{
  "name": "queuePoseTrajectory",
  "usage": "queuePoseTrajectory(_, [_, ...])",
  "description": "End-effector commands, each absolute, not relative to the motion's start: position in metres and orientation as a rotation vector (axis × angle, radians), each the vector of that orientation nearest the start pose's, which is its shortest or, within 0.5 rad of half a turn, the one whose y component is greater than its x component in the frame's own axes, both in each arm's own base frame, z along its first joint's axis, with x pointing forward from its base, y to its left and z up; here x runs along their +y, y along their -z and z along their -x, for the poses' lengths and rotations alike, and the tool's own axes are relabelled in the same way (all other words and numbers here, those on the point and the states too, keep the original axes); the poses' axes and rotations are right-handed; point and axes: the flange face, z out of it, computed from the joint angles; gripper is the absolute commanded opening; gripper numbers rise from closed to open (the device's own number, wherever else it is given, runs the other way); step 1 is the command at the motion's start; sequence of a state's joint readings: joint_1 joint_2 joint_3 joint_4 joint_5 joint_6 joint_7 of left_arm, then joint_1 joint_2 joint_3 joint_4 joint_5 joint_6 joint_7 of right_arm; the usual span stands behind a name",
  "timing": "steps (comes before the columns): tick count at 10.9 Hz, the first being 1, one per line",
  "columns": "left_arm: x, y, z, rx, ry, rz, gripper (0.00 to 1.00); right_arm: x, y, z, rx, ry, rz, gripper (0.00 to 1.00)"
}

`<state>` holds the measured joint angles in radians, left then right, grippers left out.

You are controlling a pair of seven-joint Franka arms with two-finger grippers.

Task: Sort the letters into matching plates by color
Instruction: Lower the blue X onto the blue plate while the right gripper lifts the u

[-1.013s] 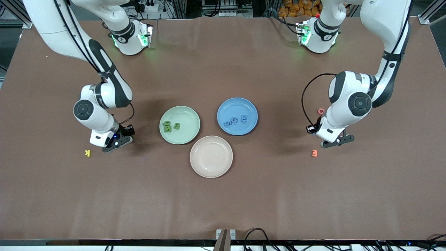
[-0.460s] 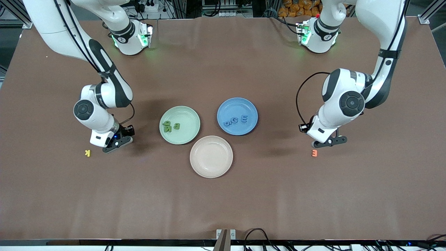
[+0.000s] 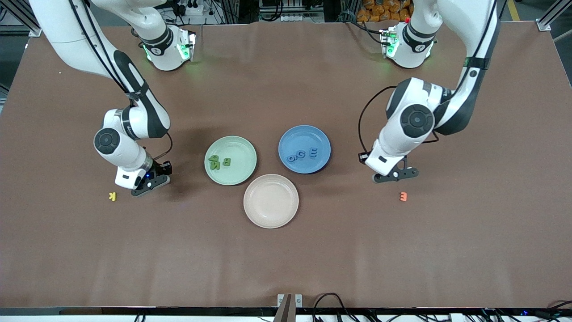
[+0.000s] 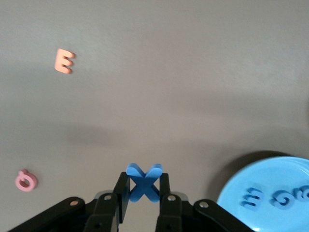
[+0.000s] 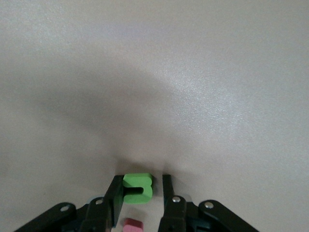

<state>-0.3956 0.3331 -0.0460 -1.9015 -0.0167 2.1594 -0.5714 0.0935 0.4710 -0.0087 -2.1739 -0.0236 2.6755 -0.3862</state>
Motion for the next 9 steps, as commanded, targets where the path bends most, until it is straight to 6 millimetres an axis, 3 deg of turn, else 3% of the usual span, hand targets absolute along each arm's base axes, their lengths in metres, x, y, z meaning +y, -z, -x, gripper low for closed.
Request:
queuePoseTrajectory(1, [-0.307, -0.316, -0.543, -0.317, -0.116, 3.078, 0.0, 0.045, -0.172, -0.566, -0.76, 0.066, 3.059, 0.28])
queuePoseTrajectory(2, [-0.32, -0.316, -0.538, -0.331, -0.113, 3.079, 0.0, 0.045, -0.172, -0.566, -0.76, 0.066, 3.059, 0.24])
queuePoseTrajectory(6, [-0.367, -0.314, -0.516, -0.377, -0.111, 3.078, 0.0, 0.045, -0.172, -0.566, -0.76, 0.063, 3.059, 0.24])
queuePoseTrajectory(9, [-0.403, -0.295, -0.492, -0.373, -0.163, 3.069, 0.0, 0.045, -0.172, -0.566, -0.762, 0.063, 3.059, 0.13])
